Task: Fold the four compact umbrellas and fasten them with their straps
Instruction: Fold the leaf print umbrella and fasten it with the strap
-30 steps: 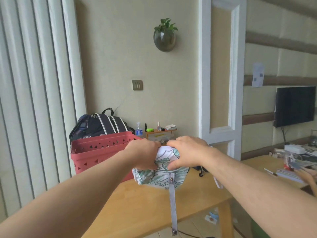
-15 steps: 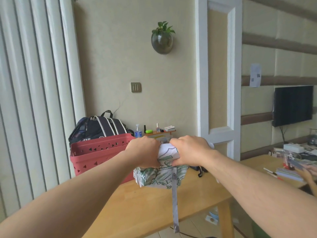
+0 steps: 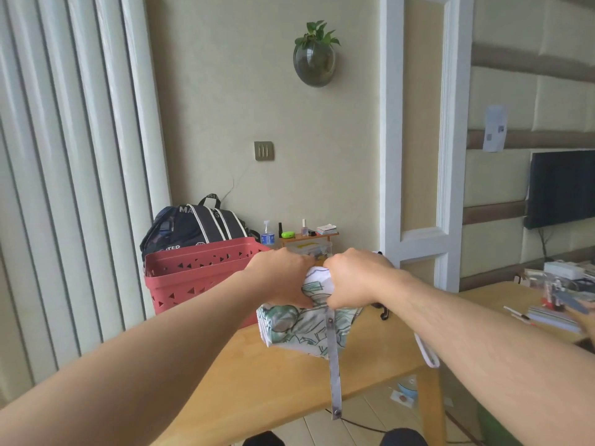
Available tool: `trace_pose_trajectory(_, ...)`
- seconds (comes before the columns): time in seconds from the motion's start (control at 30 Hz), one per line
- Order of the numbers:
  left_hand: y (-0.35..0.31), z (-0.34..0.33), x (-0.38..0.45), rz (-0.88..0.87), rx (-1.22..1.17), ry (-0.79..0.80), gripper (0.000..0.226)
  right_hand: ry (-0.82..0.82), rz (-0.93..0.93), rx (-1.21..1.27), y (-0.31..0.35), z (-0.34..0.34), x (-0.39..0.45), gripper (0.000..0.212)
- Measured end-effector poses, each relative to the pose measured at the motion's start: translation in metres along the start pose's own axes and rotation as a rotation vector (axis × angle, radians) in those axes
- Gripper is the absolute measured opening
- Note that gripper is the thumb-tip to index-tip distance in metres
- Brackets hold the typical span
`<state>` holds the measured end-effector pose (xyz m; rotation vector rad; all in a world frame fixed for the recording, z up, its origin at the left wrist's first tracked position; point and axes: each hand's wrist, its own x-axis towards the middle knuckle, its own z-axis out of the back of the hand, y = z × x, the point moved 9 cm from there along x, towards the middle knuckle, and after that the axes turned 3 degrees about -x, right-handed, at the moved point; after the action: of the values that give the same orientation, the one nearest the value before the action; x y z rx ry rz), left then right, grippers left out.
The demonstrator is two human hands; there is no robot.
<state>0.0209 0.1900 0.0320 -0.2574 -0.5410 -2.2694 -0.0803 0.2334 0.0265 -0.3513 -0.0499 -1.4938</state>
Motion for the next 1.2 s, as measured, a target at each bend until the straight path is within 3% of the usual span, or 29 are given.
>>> trace_pose_trajectory(0.17, 0.017, -0.004, -0.011, 0.011, 0.063, 0.012, 0.048, 0.044, 0.011, 0.08, -0.009, -0.012, -0.001, 0.043)
trace_pose_trajectory(0.33, 0.008, -0.009, -0.011, -0.017, 0.044, 0.049, 0.027, 0.065, 0.023, 0.13, -0.015, -0.02, -0.004, 0.036)
trace_pose_trajectory(0.5, 0.005, -0.005, -0.005, 0.031, 0.019, 0.035, 0.02, -0.088, 0.011, 0.048, -0.021, -0.009, -0.003, 0.044)
trace_pose_trajectory(0.6, 0.008, -0.005, -0.002, 0.096, -0.028, 0.067, 0.028, -0.282, 0.095, -0.113, -0.004, 0.005, -0.002, 0.065)
trace_pose_trajectory(0.7, 0.005, -0.006, -0.002, 0.094, -0.067, 0.093, 0.036, -0.374, 0.091, -0.176, -0.001, 0.004, -0.003, 0.071)
trace_pose_trajectory(1.0, 0.009, -0.019, -0.006, 0.08, -0.233, 0.231, 0.057, -0.298, 0.187, -0.181, -0.018, -0.002, -0.009, 0.065)
trace_pose_trajectory(1.2, 0.008, -0.013, -0.002, 0.047, -0.115, 0.23, 0.055, -0.238, 0.156, -0.228, -0.018, 0.002, -0.01, 0.053)
